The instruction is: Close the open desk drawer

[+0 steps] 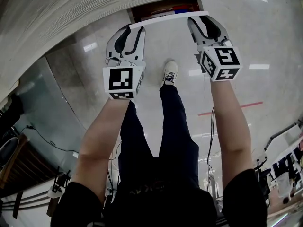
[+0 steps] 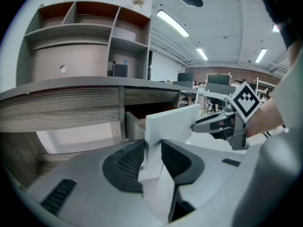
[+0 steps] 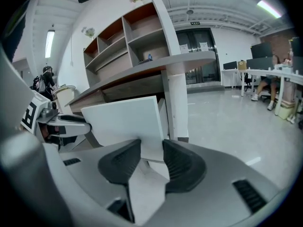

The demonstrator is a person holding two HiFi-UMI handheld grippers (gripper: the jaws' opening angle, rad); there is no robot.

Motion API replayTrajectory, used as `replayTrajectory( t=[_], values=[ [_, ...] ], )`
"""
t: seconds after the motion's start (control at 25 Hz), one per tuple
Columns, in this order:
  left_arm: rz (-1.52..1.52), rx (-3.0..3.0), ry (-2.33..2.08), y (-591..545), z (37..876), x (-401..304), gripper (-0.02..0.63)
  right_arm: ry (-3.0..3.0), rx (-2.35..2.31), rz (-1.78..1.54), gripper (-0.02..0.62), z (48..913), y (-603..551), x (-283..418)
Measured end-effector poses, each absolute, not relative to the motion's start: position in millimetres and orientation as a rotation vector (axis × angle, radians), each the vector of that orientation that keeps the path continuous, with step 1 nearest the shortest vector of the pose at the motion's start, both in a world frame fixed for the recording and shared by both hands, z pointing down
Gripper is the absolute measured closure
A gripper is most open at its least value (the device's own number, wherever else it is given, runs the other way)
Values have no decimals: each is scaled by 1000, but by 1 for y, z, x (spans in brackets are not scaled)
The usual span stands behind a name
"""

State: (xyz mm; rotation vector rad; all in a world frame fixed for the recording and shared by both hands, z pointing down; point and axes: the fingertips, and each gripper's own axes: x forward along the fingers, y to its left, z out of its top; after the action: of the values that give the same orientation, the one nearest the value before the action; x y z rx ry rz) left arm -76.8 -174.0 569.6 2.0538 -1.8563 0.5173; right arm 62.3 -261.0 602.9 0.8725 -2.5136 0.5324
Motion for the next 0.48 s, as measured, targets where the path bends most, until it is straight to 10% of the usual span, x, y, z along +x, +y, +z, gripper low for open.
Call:
replayTrajectory(
  t=[0.48],
  values=[
    [426,1913,-1963,-209,563,-99,482,-2488,1024,690,431,597,-295,43]
  ],
)
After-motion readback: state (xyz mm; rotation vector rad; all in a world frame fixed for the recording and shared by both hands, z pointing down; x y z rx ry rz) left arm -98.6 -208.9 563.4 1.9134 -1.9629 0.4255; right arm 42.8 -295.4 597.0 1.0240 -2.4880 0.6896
